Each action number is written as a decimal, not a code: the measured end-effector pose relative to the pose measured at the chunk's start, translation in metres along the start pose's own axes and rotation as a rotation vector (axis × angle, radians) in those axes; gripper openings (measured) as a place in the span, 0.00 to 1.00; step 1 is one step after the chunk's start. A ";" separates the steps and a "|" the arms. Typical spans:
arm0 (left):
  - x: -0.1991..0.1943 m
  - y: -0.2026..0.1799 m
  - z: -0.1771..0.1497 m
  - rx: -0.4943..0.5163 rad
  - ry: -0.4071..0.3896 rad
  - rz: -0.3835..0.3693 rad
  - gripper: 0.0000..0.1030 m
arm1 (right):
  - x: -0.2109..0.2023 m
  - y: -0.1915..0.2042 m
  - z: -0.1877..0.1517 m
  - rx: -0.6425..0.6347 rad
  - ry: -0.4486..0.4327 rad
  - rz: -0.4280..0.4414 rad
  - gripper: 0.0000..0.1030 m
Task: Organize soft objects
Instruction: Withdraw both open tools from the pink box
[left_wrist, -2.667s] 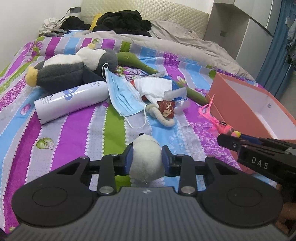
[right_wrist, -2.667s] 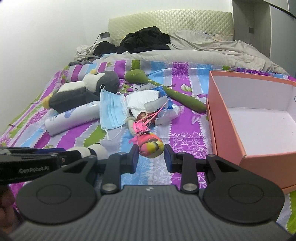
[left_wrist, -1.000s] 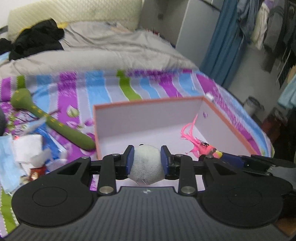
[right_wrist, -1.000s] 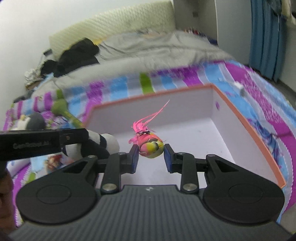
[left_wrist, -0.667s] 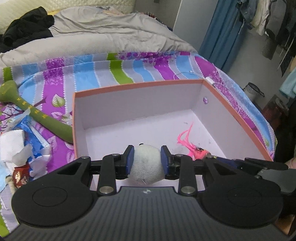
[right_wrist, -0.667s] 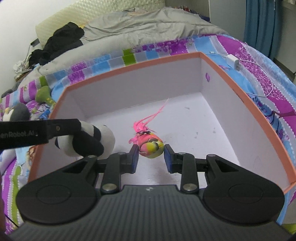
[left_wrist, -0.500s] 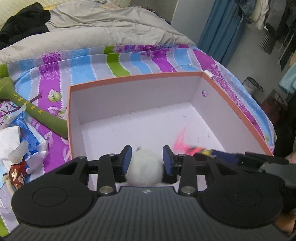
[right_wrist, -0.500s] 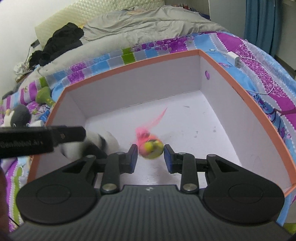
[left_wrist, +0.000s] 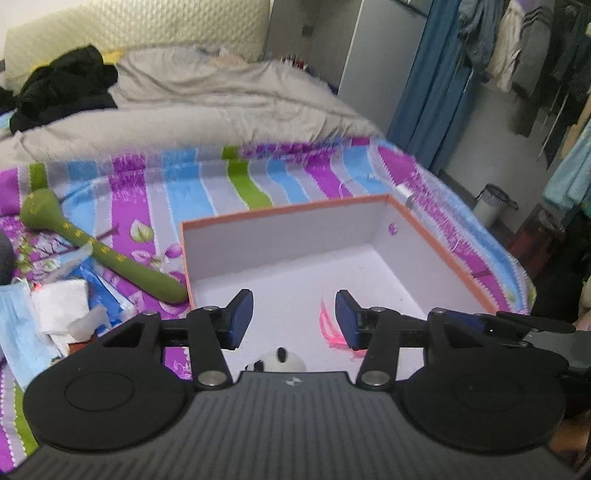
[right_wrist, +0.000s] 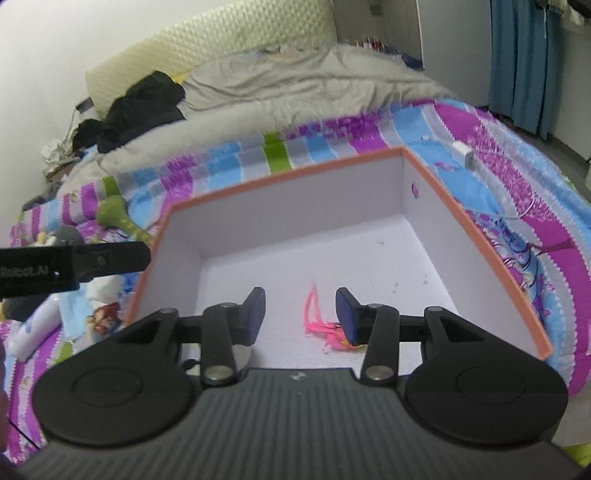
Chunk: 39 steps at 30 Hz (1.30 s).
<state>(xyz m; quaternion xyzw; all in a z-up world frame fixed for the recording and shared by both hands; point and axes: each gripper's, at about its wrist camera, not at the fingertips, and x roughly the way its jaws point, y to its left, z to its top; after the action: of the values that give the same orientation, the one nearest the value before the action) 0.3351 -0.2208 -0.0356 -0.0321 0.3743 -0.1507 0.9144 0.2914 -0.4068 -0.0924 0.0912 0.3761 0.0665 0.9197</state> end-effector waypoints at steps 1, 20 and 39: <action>-0.008 0.000 -0.001 -0.005 -0.012 -0.001 0.54 | -0.008 0.003 0.000 -0.003 -0.010 0.003 0.44; -0.149 0.021 -0.063 -0.024 -0.153 -0.003 0.54 | -0.119 0.069 -0.037 -0.059 -0.146 0.080 0.44; -0.217 0.083 -0.146 -0.096 -0.155 0.058 0.54 | -0.145 0.135 -0.105 -0.120 -0.142 0.180 0.44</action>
<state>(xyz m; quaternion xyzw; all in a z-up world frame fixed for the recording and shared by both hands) 0.1084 -0.0688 -0.0079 -0.0769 0.3098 -0.1031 0.9421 0.1076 -0.2903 -0.0374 0.0741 0.2958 0.1647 0.9380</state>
